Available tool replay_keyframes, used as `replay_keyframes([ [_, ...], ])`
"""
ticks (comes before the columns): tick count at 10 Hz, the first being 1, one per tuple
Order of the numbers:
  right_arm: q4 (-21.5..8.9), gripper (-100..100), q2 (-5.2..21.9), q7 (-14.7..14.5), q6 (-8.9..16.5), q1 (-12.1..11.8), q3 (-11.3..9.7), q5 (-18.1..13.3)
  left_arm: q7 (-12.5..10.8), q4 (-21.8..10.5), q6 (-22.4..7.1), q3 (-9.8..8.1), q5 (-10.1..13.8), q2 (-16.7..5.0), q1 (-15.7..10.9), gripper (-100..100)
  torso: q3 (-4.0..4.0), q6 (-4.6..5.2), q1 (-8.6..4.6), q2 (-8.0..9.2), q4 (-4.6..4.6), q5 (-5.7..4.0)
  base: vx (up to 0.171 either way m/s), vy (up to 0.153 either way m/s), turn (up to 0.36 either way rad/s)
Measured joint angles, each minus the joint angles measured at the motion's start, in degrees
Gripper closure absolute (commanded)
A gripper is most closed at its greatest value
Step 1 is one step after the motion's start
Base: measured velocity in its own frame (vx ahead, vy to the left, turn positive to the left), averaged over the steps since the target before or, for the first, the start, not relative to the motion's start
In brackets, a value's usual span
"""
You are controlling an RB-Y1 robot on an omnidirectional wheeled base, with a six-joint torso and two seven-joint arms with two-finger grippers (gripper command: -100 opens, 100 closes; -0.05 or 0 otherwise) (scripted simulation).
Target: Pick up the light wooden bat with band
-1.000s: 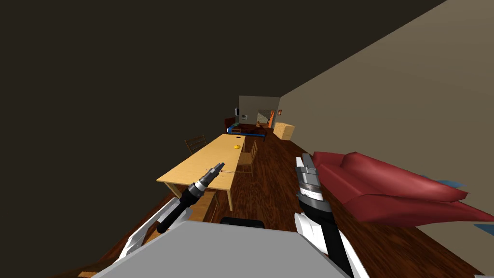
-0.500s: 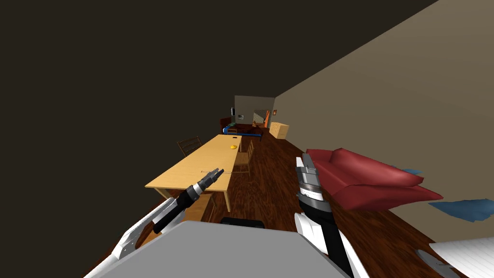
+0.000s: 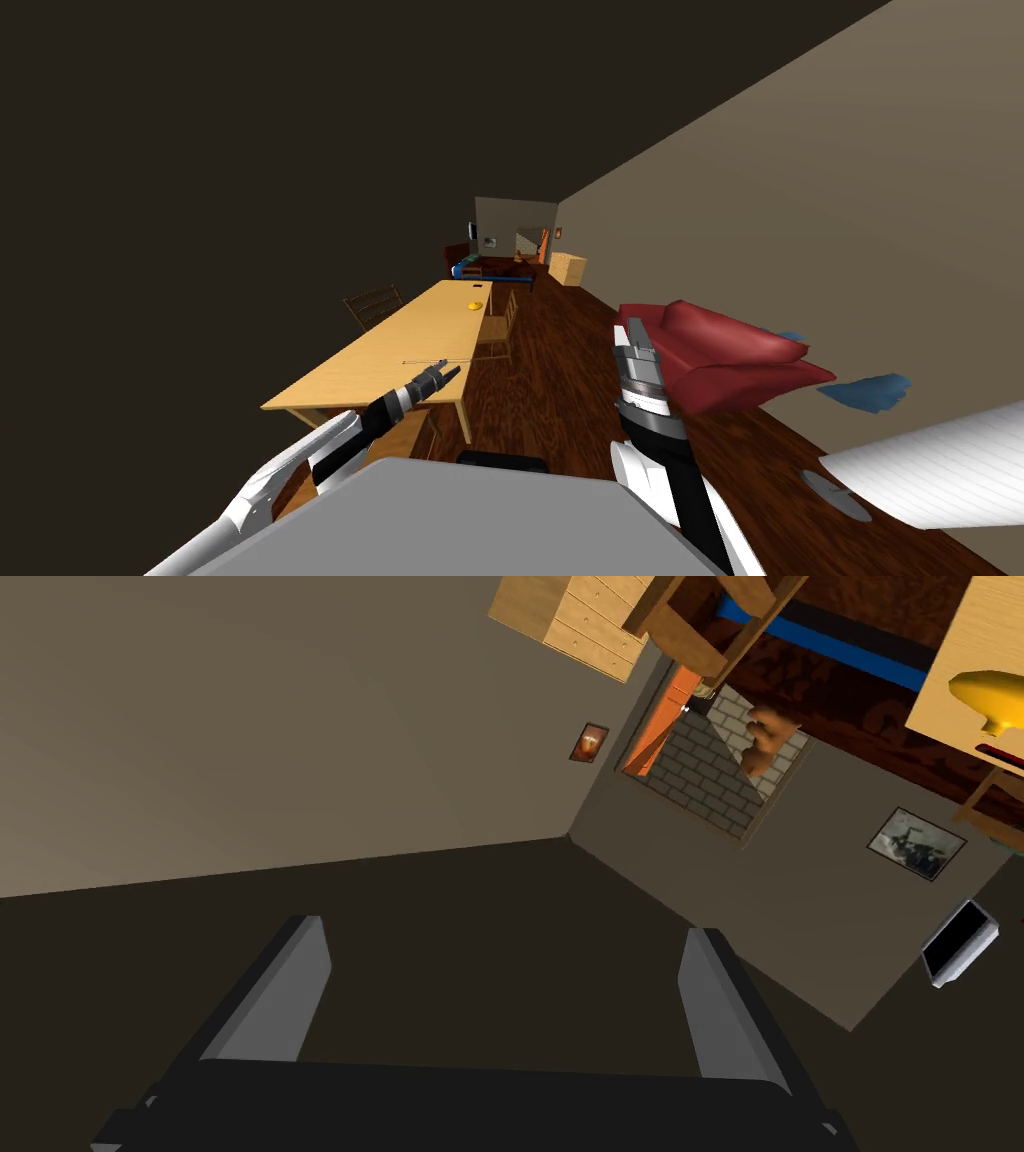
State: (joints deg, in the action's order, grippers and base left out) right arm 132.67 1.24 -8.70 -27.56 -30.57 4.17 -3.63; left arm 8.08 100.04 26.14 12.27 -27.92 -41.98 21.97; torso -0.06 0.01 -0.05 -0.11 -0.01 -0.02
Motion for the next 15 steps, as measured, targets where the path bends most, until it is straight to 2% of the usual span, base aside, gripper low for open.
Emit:
replay_keyframes([
  [4, 0.0, 0, 0.0, 0.0, 0.0, 0.0, 0.0, 0.0, 2.0, -7.77, 1.34, 1.87, -4.31, -3.94, -0.78, -100, -0.03, -0.01, 0.02, -0.05, -0.01, 0.01, 0.035, -0.015, -0.143],
  [5, 0.0, 0, 0.0, 0.0, 0.0, -0.01, 0.01, 0.0, 2.44, -9.09, 1.24, 2.45, -5.21, -4.49, -1.02, -100, -0.03, -0.05, 0.03, -0.04, -0.01, 0.01, 0.051, -0.019, -0.171],
  [8, 0.0, 0, 0.0, 0.0, 0.0, -0.01, 0.0, 0.0, 2.87, -12.75, 0.41, 4.89, -8.94, -8.23, -2.16, -100, -0.07, -0.01, 0.04, -0.11, -0.02, 0.01, 0.049, -0.008, -0.138],
  [10, 0.0, 0, 0.0, 0.0, 0.0, -0.01, 0.01, 0.0, 3.75, -15.13, 0.83, 5.26, -9.95, -8.68, -2.1, -100, 0.0, -0.07, 0.06, 0.01, 0.0, 0.02, 0.032, -0.009, -0.075],
  [11, 0.0, 0, 0.0, 0.0, 0.0, -0.01, 0.0, 0.0, 4.07, -15.97, 1.03, 5.81, -11.08, -10.04, -1.95, -100, -0.03, -0.02, 0.02, -0.05, -0.01, 0.0, 0.049, -0.011, -0.118],
  [15, 0.0, 0, 0.0, 0.0, 0.0, -0.01, 0.01, 0.0, 6.77, -23.56, 2.69, 8.02, -15.26, -11.9, -3.15, -100, -0.09, -0.03, 0.08, -0.15, -0.03, 0.02, 0.065, 0.0, -0.142],
])
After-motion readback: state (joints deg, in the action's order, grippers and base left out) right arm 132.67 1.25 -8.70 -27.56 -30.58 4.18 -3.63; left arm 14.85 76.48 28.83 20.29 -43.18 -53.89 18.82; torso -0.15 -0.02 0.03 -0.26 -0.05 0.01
